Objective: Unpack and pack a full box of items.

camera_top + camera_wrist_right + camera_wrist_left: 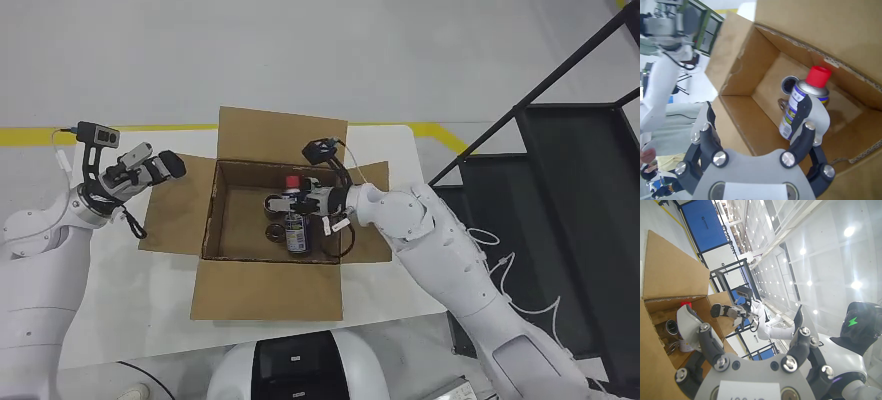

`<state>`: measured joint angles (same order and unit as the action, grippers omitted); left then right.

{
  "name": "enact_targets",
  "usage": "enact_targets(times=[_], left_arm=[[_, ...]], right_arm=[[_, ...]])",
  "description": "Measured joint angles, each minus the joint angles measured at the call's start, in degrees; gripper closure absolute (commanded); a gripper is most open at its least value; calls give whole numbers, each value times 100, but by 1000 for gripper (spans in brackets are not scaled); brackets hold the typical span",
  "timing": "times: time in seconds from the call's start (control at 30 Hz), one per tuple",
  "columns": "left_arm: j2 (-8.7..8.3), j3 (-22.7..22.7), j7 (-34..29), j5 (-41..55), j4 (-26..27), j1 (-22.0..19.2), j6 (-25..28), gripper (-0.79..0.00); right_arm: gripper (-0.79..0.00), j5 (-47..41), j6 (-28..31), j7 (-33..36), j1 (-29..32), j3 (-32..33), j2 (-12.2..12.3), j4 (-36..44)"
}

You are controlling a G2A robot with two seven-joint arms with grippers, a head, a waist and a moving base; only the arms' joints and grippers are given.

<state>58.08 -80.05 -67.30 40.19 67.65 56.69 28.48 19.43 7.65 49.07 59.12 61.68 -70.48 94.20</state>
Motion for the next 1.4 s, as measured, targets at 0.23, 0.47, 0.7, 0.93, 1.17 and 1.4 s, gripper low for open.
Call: enact_targets(times=[0.23,0.47,0.7,0.93,1.17,1.4], left_arm=[[-68,-215,909,-1103,80,143,75,-785],[-135,-589,1664,-1521,-303,310,34,-785],[-138,-531,2269,-2120,-726,260,-142,-785],[68,306,2636,-2960,-1484,-234,-152,-785],[243,704,2178,-2505,-2162,-642,530,-785],[236,532,1506,-1564,-1821,-406,1045,-785]], right_arm=[[-785,-1584,670,201,516,808,120,853],[-785,-2625,678,235,1013,1875,266,1077],[-785,-2700,580,-291,1673,2953,383,954],[-785,-2422,172,-648,2103,3358,442,493],[-785,-2351,-280,-88,2245,3091,477,128],[-785,-2986,-201,769,2146,2693,485,500]])
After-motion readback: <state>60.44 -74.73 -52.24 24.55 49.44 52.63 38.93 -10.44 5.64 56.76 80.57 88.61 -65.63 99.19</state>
